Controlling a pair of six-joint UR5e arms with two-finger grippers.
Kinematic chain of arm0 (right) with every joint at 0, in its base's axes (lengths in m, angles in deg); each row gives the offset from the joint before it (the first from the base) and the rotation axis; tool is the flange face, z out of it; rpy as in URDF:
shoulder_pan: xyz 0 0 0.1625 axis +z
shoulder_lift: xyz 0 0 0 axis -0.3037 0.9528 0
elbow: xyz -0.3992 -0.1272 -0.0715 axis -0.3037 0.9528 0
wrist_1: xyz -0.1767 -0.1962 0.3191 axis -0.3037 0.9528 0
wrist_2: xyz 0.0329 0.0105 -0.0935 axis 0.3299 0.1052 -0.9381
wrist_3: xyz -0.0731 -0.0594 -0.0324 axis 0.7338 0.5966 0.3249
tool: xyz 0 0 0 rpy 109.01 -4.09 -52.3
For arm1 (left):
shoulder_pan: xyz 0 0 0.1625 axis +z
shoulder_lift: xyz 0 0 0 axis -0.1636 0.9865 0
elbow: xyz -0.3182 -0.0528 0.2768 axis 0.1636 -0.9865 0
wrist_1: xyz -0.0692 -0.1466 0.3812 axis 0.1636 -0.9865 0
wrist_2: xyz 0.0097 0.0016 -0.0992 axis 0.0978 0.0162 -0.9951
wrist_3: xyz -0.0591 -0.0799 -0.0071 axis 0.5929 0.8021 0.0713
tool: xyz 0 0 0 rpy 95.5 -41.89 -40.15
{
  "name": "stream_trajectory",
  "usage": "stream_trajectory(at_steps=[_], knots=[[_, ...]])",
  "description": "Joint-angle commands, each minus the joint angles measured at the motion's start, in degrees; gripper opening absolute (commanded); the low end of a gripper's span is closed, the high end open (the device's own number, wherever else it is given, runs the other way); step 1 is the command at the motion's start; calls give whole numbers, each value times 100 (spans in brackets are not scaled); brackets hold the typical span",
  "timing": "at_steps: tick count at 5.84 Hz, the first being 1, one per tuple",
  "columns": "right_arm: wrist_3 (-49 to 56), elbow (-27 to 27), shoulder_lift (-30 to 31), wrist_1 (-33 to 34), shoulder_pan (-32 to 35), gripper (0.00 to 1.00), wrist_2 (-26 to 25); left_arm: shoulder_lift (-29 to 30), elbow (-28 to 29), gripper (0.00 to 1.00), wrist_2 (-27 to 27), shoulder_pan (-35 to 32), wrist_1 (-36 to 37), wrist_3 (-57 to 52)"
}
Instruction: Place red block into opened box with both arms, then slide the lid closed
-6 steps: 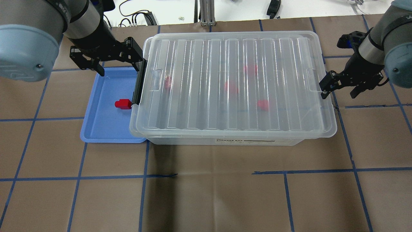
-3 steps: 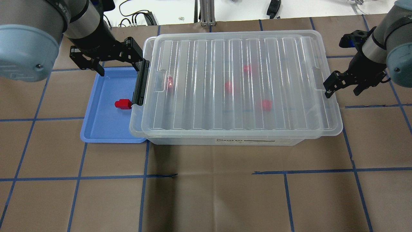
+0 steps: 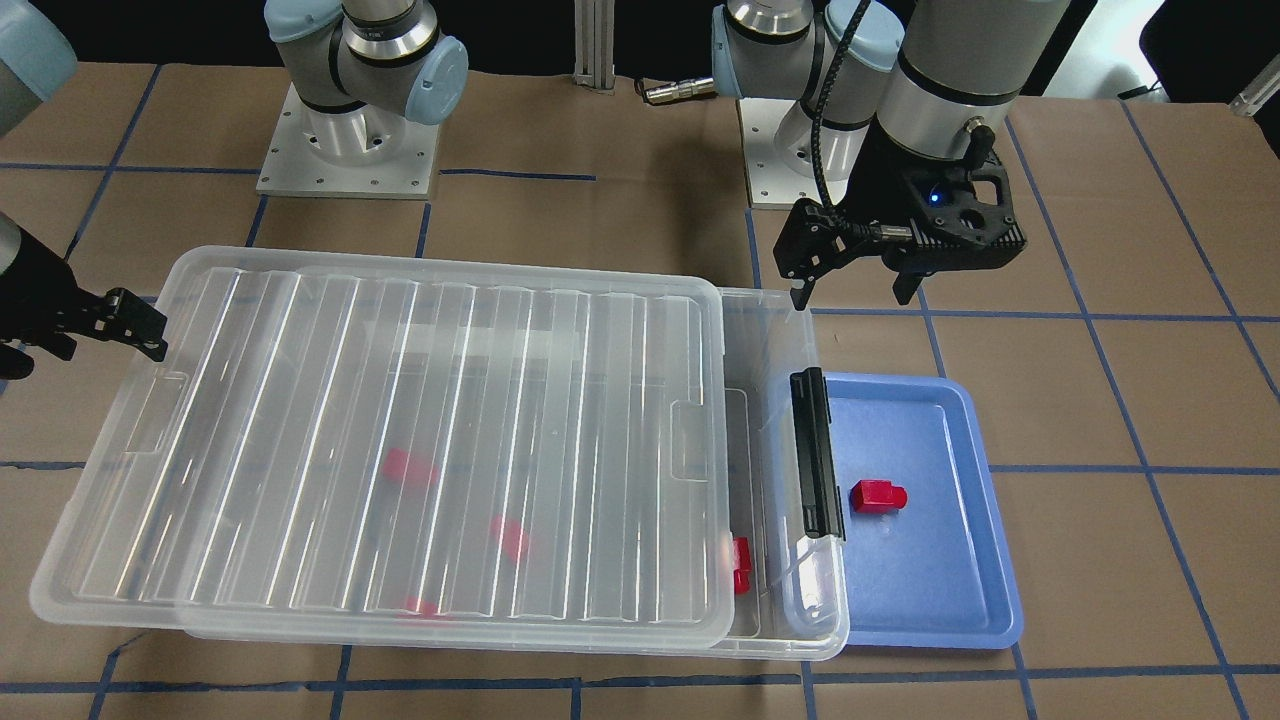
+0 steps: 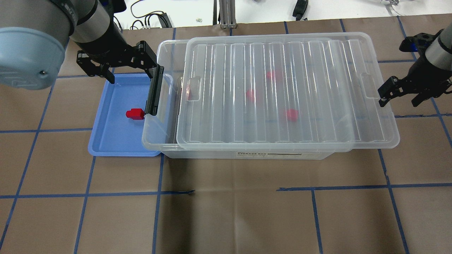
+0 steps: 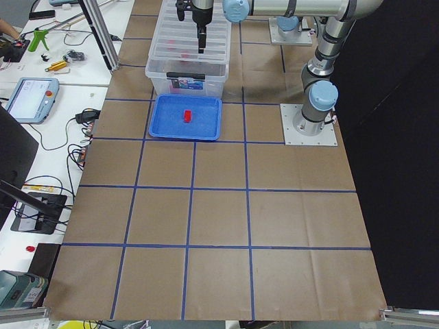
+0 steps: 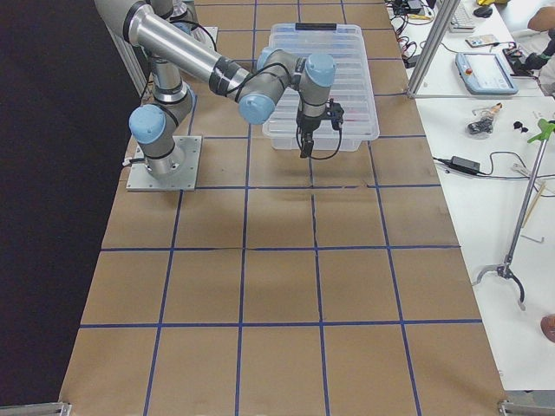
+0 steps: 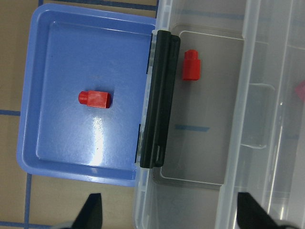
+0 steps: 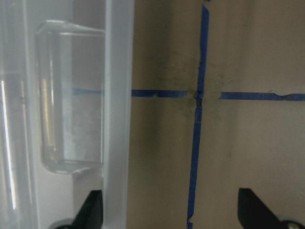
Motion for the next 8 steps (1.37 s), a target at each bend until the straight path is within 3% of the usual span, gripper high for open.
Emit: stream_trajectory(at_steps=[1,4,8], knots=[[4,11,0,0,-309,100,-41,-4,-1,99,0,0,0,0],[535,55,9,87,-739,100,-314,5,8,99,-26,61,0,-279],[1276,185,-17,282,-950,100,-393,-4,-132,98,-289,500,9,-4604]])
